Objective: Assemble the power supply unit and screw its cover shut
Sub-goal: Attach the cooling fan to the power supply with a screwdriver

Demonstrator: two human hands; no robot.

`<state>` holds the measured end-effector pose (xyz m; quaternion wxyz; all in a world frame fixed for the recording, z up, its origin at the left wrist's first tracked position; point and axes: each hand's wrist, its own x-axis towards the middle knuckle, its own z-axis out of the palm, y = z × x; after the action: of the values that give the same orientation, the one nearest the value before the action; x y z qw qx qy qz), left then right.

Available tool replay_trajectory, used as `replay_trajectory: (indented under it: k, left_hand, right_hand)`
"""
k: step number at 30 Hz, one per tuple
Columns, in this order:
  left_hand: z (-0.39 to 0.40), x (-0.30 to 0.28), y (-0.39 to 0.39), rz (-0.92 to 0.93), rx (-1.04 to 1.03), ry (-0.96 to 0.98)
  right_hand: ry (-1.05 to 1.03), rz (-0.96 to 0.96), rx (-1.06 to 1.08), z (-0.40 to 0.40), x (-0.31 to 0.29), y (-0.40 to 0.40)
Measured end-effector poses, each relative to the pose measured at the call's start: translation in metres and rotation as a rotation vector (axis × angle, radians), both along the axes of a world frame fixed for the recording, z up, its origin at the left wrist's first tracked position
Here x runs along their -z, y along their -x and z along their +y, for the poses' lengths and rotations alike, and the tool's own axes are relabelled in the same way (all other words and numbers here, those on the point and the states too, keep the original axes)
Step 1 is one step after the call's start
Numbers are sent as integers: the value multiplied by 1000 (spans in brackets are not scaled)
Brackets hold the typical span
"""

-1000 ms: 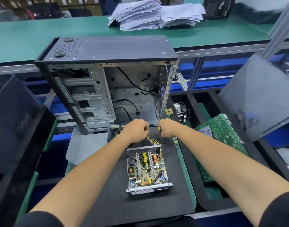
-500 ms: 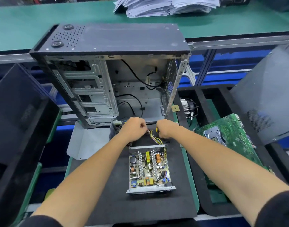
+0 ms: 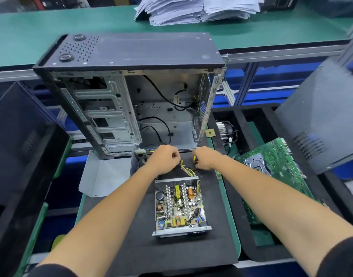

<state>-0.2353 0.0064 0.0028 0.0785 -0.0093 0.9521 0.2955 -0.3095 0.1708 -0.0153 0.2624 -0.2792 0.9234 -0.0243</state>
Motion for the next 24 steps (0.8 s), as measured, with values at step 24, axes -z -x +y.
replay_trajectory:
  k: [24]
  left_hand:
    - [-10,-7,-25,77,-87,-100]
  right_hand:
    - [128,45,54,-10,-34,-13]
